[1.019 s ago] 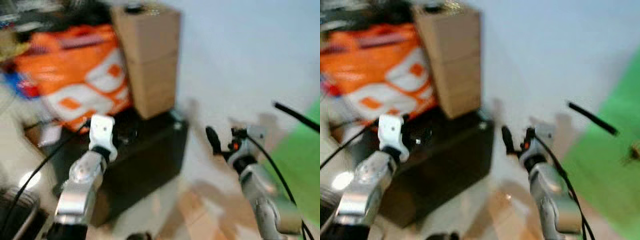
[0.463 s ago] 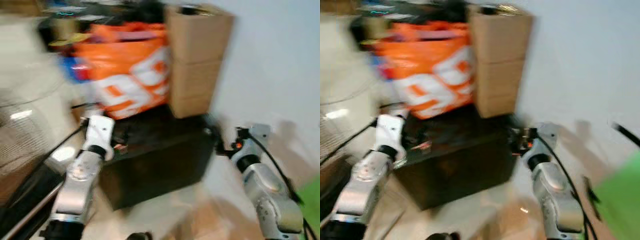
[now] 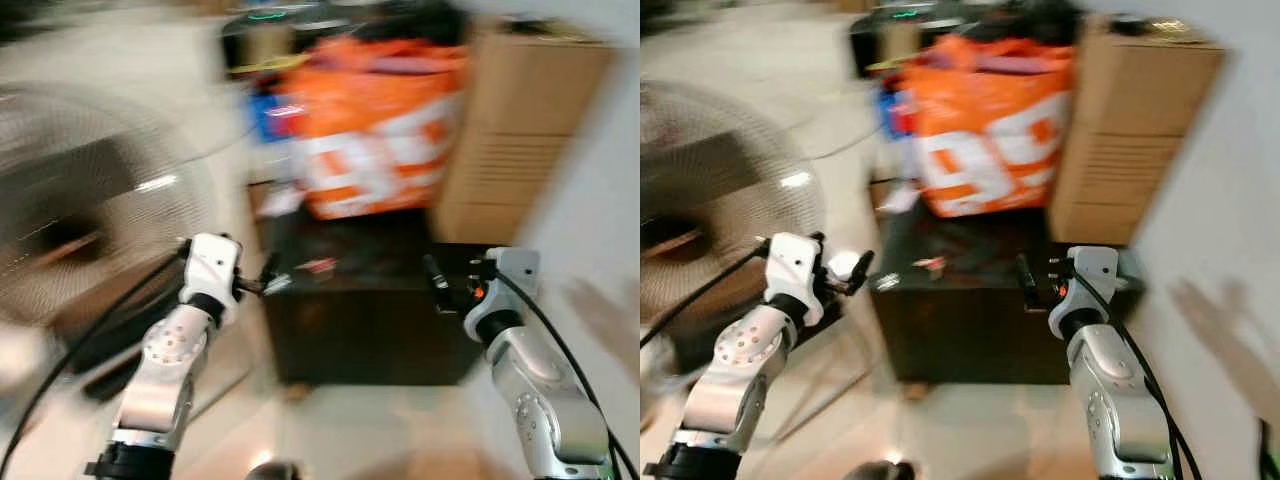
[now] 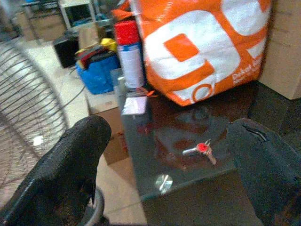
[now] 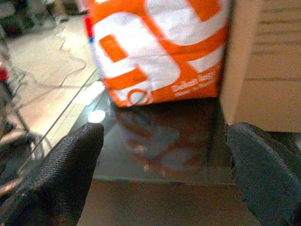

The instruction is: Hang keys on a hook

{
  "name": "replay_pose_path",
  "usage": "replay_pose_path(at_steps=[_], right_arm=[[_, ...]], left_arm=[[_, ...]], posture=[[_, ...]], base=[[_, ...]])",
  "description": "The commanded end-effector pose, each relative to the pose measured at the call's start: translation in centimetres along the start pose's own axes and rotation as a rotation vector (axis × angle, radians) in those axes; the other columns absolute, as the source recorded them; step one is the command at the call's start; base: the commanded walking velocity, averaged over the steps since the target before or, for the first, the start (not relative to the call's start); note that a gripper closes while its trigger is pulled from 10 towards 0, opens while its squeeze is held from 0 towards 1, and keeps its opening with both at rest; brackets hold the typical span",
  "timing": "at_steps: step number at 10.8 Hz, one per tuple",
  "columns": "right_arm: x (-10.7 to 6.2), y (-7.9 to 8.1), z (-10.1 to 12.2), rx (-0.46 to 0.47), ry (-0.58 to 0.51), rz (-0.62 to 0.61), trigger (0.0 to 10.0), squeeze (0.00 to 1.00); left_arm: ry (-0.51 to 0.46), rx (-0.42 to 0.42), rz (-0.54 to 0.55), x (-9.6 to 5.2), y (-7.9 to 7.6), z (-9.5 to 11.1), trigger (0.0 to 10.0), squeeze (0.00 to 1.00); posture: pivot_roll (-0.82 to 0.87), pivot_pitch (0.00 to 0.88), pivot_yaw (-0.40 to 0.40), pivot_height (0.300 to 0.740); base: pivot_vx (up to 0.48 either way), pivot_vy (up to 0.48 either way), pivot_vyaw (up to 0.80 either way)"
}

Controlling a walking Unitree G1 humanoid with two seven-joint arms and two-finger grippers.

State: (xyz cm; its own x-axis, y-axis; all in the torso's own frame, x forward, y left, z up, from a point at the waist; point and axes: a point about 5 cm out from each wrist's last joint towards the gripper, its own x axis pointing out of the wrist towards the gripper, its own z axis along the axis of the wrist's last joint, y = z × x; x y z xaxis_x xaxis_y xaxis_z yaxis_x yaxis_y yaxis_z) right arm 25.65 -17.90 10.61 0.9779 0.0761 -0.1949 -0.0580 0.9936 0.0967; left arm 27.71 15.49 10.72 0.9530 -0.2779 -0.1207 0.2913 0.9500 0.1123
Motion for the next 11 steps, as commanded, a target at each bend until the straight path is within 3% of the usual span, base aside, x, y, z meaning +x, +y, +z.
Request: replay_pose_path(at_steps=[1,6,9,11], right_arm=[[0.11,-0.29,0.17,-0.024,-0.004,-0.028,10.0,1.00],[0.03,-0.49,0.06,-0.032,-0.008,-0.061,10.0,1.00],[0.10,-0.20,0.02,-0.034,-0.003,-0.018,10.0,1.00],[0.27,-0.08,0.06,-0.041,-0.004,-0.013,10.0,1.00]], left_arm=[[-0.015,0.000,0.000,-0.03,0.33,0.44,10.0,0.00],[-0.011,-0.014,-0.006,-0.19,0.35,0.35,10.0,0.00],[-0.010,-0.018,-0.010,-0.22,0.31,0.27,10.0,0.00],[-0.011,-0.014,-0.015,-0.26,0.33,0.32,10.0,0.00]], posture=[[0.00,0.000,-0.002,0.740],[0.00,0.000,-0.002,0.740],[0.00,0.000,-0.003,0.740],[0.00,0.000,-0.006,0.740]], base=[[0.330,0.000,0.00],[0.382,0.000,0.00],[0.423,0.000,0.00],[0.428,0.000,0.80]])
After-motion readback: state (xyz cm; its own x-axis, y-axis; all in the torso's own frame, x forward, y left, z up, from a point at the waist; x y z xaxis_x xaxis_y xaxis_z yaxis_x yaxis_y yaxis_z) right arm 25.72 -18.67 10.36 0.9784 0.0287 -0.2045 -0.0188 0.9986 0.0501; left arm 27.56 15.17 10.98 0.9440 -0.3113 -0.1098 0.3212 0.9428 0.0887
